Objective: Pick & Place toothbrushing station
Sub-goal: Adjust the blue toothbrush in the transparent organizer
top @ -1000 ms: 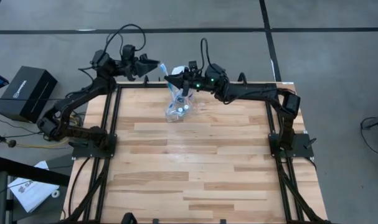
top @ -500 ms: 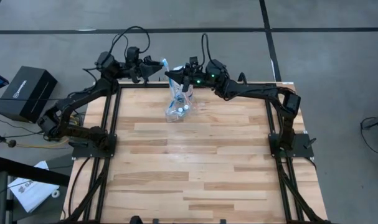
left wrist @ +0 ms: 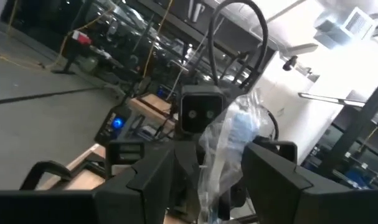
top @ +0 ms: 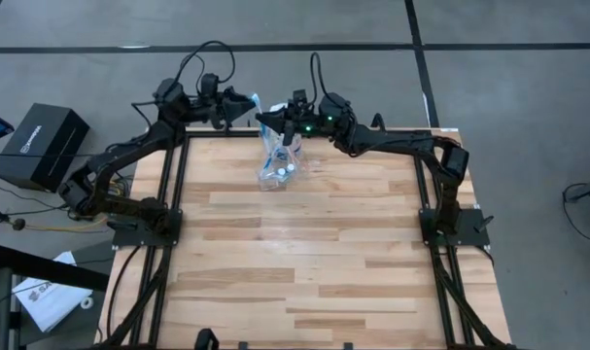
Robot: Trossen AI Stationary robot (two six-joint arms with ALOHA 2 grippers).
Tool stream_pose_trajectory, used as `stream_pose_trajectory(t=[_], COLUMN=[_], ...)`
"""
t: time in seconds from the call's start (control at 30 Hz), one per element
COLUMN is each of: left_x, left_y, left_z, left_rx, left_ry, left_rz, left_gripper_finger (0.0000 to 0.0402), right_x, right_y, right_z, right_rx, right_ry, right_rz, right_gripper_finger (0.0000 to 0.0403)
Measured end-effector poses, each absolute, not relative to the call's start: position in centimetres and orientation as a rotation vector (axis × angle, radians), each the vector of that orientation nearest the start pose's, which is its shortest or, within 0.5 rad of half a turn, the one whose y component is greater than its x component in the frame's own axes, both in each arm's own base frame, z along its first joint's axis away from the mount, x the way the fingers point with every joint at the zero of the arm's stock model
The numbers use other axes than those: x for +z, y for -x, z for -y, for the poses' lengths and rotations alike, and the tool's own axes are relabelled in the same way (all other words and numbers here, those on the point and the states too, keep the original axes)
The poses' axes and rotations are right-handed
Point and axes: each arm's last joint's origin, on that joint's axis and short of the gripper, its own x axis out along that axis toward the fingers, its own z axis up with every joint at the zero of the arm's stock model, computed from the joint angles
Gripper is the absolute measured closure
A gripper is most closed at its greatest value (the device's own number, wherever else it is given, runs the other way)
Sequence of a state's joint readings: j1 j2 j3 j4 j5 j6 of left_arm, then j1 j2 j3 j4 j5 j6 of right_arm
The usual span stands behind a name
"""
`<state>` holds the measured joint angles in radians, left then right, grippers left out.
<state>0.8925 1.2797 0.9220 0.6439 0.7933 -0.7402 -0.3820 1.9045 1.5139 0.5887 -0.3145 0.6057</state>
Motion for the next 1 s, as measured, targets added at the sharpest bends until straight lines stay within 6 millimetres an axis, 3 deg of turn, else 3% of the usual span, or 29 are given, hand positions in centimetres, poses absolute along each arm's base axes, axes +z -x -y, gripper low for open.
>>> stream_pose_trajectory(t=[0.3,0.7,0.83,1.0], left_x=[37.0,37.0,37.0,36.9], left_y=[-19.3,-20.1,-20.1,-20.1], left_z=[-20.2,-19.4,-19.4,-19.4], left_rx=[-0.018,-0.065,-0.065,-0.062], left_ry=[0.506,0.519,0.514,0.523], left_rz=[0.240,0.226,0.224,0.219], left_gripper_finger=[0.0224,0.0224,0.0224,0.0244], right_x=[33.6,33.5,34.3,34.5], right_y=[-42.0,-42.1,-42.1,-42.2], right_z=[15.7,15.6,15.6,15.7], right_rx=[0.003,0.018,0.024,0.025], right_ry=[-0.531,-0.530,-0.519,-0.512], right_rz=[0.199,0.195,0.214,0.210], right_gripper_finger=[0.0392,0.0392,0.0392,0.0392])
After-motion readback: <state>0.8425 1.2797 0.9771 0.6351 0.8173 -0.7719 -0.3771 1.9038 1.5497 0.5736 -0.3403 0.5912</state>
